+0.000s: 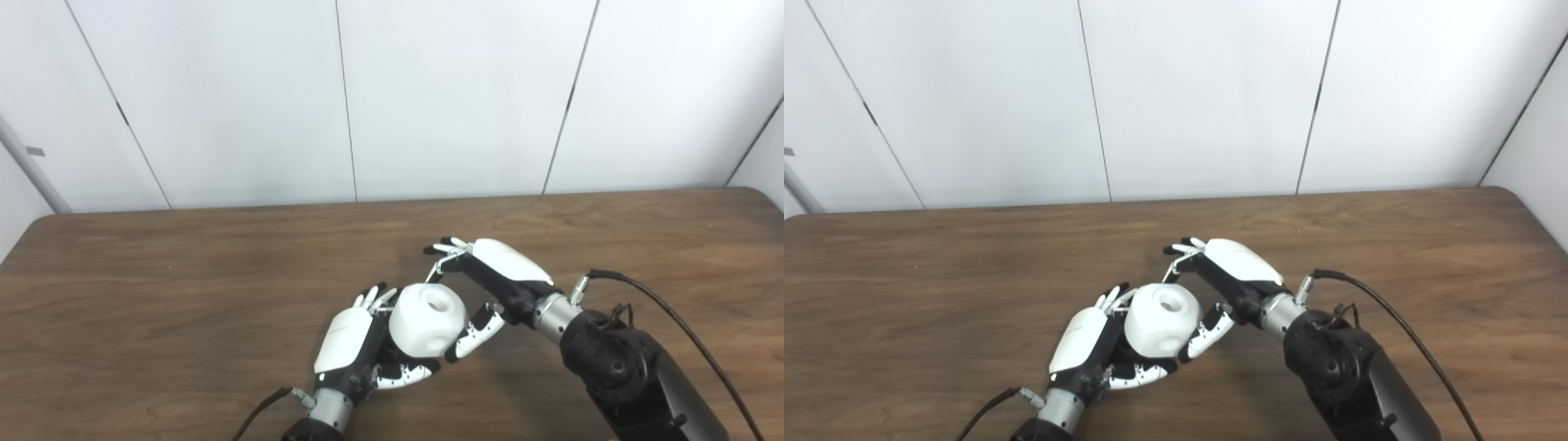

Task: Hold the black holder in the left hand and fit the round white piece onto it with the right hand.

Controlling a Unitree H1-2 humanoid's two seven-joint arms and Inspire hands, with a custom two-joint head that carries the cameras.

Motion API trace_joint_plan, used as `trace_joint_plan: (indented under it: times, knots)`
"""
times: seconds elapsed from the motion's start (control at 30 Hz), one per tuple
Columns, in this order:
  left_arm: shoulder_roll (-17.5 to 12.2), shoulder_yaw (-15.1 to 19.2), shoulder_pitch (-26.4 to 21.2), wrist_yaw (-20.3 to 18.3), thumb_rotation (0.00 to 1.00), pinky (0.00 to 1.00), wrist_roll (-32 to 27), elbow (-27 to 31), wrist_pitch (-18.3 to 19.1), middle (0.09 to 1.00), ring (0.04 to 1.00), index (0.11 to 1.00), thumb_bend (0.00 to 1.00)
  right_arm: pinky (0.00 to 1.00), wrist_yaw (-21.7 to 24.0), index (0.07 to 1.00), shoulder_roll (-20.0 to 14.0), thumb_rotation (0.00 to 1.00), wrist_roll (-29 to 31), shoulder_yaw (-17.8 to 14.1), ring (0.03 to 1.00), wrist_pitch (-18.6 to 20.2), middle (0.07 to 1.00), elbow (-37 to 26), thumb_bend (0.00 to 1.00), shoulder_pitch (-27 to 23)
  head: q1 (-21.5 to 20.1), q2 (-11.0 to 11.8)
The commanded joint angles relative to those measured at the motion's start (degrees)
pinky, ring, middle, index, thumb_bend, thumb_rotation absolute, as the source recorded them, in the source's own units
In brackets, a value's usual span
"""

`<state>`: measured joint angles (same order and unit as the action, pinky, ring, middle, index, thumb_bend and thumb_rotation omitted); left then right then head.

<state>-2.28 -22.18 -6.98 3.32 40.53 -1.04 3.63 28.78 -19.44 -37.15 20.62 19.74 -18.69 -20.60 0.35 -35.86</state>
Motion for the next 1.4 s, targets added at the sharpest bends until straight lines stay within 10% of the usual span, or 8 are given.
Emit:
trace_joint_plan:
  times: [0.0,1.37]
  knots:
    - [-0.35,-0.09,0.19,-0.88,0.05,1.0,-0.64,-1.56,0.15,0.914,1.0,0.478,0.52,1.0,-0.17,0.479,-0.92,0.12,0.11,-1.13,0.998,-1.06,0.923,-1.96,0.51,-2.6,-0.11,0.08]
    - [-1.64,3.59,0.24,-2.11,0.04,1.0,-2.66,-0.28,0.84,0.921,1.0,0.479,0.52,1.0,-0.11,0.479,-1.09,0.13,-1.48,-2.25,0.987,-1.35,0.916,-2.61,0.51,-2.82,-1.38,1.48]
